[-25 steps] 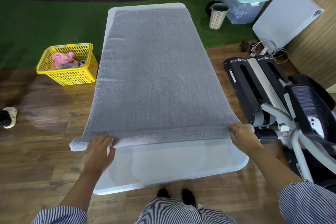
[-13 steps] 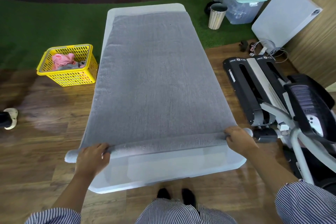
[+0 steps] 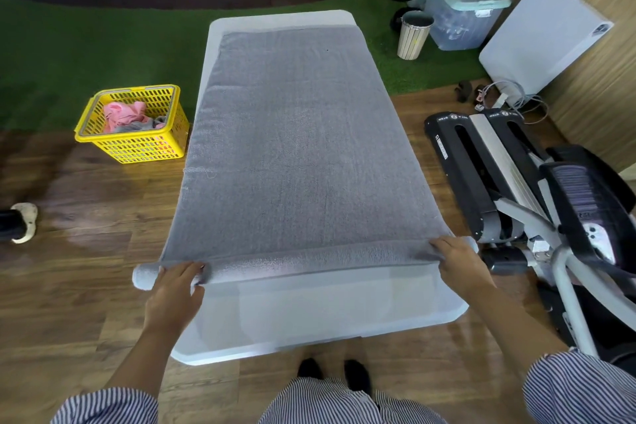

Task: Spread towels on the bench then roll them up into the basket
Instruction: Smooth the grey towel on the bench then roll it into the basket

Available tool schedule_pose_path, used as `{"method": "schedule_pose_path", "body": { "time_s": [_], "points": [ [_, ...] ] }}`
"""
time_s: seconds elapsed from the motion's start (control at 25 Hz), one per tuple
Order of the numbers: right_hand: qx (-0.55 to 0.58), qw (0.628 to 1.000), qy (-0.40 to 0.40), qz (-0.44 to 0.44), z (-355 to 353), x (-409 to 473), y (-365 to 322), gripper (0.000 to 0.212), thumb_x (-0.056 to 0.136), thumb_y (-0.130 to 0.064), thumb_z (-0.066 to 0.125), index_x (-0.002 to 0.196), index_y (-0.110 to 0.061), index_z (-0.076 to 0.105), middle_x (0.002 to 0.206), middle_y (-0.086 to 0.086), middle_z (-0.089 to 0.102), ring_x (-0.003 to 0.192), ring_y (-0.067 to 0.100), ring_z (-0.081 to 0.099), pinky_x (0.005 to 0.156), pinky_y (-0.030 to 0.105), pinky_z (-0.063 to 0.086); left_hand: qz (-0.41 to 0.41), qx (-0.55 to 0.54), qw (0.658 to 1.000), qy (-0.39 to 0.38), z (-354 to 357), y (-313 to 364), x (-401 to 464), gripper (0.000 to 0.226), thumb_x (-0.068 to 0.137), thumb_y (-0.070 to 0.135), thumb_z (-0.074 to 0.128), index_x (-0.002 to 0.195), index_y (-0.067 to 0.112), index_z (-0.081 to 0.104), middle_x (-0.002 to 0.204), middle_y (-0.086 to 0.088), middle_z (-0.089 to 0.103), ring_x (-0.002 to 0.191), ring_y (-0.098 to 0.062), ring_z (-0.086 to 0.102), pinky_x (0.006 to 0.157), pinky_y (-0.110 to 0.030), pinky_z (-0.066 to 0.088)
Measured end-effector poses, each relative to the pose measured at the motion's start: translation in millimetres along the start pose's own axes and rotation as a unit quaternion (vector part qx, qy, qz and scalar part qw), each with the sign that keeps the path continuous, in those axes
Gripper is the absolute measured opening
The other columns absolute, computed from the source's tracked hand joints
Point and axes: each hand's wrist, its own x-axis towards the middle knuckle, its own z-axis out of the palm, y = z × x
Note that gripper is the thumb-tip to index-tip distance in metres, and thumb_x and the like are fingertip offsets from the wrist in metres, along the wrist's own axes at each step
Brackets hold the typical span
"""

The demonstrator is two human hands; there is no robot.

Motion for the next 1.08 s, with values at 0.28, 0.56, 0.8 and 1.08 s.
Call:
{"method": "schedule_pose_path", "body": {
  "time_s": [0.28,0.56,0.8,1.08],
  "points": [
    [-0.047,0.998,-0.021,0.033,-2,0,8,0.018,0.079,-0.002,0.053,0.091,-0.002,0.066,0.089,0.015,0.067,0.087,0.035,0.057,0.084,0.038,0.045,0.079,0.03,0.996,-0.02,-11,-5,4,0.034,0.071,0.028,0.041,0.078,0.015,0.072,0.07,0.002,0.069,0.066,-0.028,0.066,0.061,-0.037,0.05],
    [0.02,0.998,0.036,0.042,-2,-7,0,0.039,0.085,0.01,0.044,0.121,0.001,0.056,0.126,0.013,0.053,0.118,0.03,0.045,0.097,0.038,0.039,0.008,-0.006,0.998,0.064,-16,10,1,0.025,0.073,-0.003,0.075,0.095,0.007,0.071,0.099,-0.009,0.07,0.093,-0.037,0.065,0.082,-0.055,0.051],
    [0.028,0.998,-0.028,0.057,-7,-4,-2,0.043,0.079,0.007,0.05,0.12,-0.005,0.058,0.121,0.008,0.056,0.114,0.028,0.049,0.09,0.038,0.046,0.003,-0.013,0.999,-0.042,-14,-6,9,0.042,0.069,-0.002,0.076,0.108,0.009,0.067,0.106,-0.008,0.069,0.104,-0.036,0.061,0.09,-0.055,0.05],
    [-0.057,0.995,-0.055,0.062,-11,-5,-3,0.019,0.08,-0.012,0.048,0.062,-0.018,0.044,0.072,0.003,0.05,0.072,0.026,0.048,0.059,0.029,0.033,0.015,0.058,0.996,-0.068,-19,-5,-2,0.034,0.069,0.03,0.04,0.082,0.023,0.07,0.072,0.004,0.07,0.07,-0.029,0.066,0.072,-0.041,0.05]
  ]
}}
